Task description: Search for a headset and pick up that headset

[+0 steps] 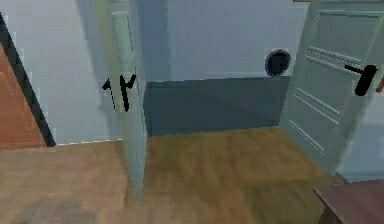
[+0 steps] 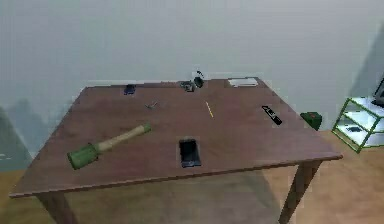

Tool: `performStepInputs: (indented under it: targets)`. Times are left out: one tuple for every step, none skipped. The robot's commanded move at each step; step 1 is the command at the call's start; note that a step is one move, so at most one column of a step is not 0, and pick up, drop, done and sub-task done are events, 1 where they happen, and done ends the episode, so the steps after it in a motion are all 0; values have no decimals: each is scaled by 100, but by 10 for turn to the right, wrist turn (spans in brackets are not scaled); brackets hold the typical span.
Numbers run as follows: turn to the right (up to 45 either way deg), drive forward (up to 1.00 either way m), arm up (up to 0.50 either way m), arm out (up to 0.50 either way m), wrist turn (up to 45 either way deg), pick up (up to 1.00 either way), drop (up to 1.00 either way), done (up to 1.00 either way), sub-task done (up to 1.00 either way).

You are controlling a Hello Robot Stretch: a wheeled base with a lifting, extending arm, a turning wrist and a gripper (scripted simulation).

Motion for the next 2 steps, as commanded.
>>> performStepInputs:
  targets:
    - [450, 0, 0, 0, 0, 0, 0, 0, 0]
    - [450, 0, 0, 0, 0, 0, 0, 0, 0]
